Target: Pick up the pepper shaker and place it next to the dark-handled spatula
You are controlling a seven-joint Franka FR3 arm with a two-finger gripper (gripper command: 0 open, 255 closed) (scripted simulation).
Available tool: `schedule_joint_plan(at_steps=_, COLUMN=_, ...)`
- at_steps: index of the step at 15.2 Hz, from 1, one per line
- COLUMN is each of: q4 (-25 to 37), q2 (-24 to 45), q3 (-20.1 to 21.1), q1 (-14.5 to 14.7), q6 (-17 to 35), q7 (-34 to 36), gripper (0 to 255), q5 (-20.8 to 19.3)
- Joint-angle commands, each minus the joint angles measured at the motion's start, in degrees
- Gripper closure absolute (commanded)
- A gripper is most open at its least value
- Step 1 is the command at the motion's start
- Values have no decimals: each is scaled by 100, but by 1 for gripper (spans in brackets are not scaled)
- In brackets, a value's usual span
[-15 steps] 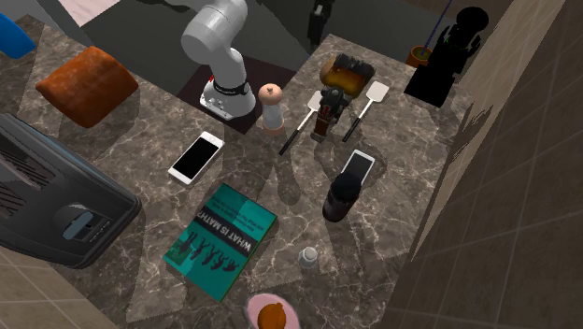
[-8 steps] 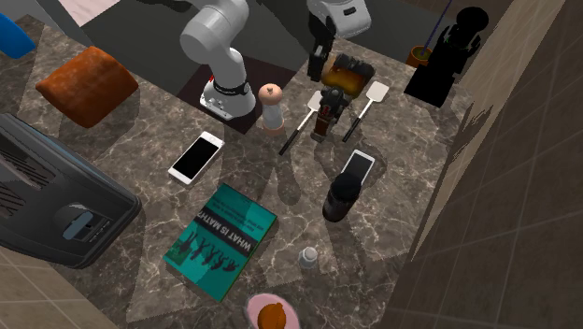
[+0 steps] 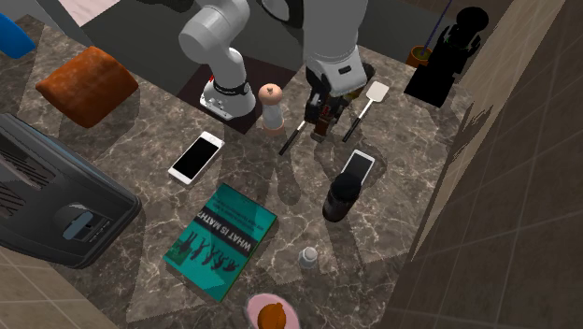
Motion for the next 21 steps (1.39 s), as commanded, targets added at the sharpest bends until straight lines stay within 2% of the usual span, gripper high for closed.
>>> schedule_joint_plan(at_steps=1, q4=252, q2=368, q3=-219, q1=-54, q6=132, q7=-259, gripper=0, q5=-9)
schedule_joint_plan(at_steps=7, q4=889, q2=1439, q3=-760, q1=-184, q6=567, q7=-978, gripper=0, q5=196)
schedule_joint_plan(at_steps=13, q4=1760, q2=2656, q3=-1174, q1=-403, q6=812, q7=-1775, gripper=0, q5=723)
schedule_joint_plan(at_steps=17, q4=2484, q2=3526, q3=-1310, q1=-684, q6=836, q7=-2293, gripper=0, q5=1191)
schedule_joint_plan(at_steps=21, q4=3337, q2=4410, q3=-1323, q1=-1090, q6=746, q7=-2725, gripper=0, q5=1657)
